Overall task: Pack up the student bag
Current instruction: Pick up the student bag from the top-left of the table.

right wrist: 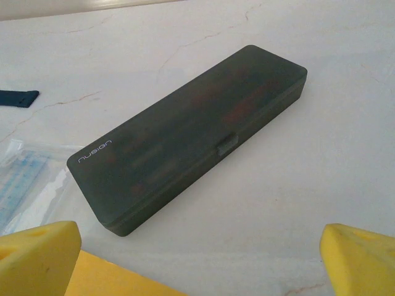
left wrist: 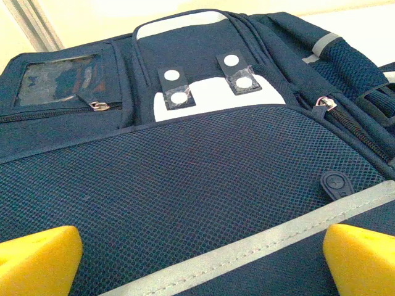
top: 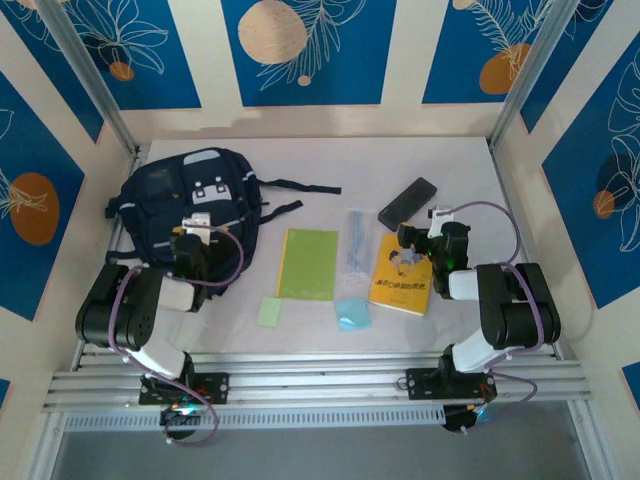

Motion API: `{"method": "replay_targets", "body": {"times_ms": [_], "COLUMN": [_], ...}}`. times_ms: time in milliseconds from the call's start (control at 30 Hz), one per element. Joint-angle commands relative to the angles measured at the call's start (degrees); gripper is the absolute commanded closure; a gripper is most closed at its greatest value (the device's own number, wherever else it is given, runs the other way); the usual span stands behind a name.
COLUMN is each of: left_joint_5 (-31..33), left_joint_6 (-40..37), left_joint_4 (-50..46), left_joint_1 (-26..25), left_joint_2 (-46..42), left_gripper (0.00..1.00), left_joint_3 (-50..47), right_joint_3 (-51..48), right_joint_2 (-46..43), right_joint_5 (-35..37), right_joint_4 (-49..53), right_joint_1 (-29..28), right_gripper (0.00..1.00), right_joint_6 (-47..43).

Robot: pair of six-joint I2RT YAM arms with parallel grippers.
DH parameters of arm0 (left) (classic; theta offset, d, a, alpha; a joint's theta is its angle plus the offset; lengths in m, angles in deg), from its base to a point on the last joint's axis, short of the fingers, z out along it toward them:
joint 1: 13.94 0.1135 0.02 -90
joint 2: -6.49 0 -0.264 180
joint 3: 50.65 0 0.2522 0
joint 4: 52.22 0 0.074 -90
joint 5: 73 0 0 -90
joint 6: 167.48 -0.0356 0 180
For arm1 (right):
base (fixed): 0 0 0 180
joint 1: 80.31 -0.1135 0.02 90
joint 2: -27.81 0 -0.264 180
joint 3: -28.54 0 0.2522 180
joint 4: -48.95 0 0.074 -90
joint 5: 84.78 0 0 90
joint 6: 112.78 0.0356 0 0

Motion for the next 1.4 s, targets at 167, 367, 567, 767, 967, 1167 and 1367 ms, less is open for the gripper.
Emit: {"method": "replay_targets", "body": {"times_ms": [167, 367, 567, 767, 967, 1167, 1367], "left_joint_5": [-0.6, -0.7, -1.6, -1.8, -1.8, -0.5, -1.4], "left_joint_6": [0.2, 0.2, 0.7, 0.8, 0.6, 0.2, 12.1], "left_joint_4": [-1.0, -1.3, -1.9, -1.8, -1.5, -19.0, -49.2], "left_joint_1": [0.2, 0.2, 0.8, 1.0, 1.0, 0.4, -2.4], "left_joint_2": [-1.0, -1.0, -1.0, -1.1, -1.3, -11.4, -15.8], "left_gripper": [0.00, 0.00, 0.00, 0.00, 0.00, 0.00, 0.00], "left_joint_3": [0.8, 1.0, 1.3, 1.2, 1.0, 5.9, 19.9], "right_joint_3": [0.8, 0.9, 1.1, 1.0, 0.8, 8.7, 23.7], "right_joint_2": [-0.8, -0.8, -0.8, -0.9, -1.0, -6.8, -7.4], "right_joint_5": [-0.8, -0.9, -1.6, -1.6, -0.9, 6.6, 7.2], "right_joint_4": [-1.5, -1.4, -1.0, -1.2, -1.4, 16.8, 43.9], "right_joint_1": [-0.1, 0.0, 0.3, 0.3, -0.1, -3.3, -6.9], "right_gripper": [0.01, 0.01, 0.01, 0.01, 0.01, 0.01, 0.01], "right_joint_6": [-0.1, -0.1, 0.0, 0.0, -0.3, -1.1, 7.9]}}
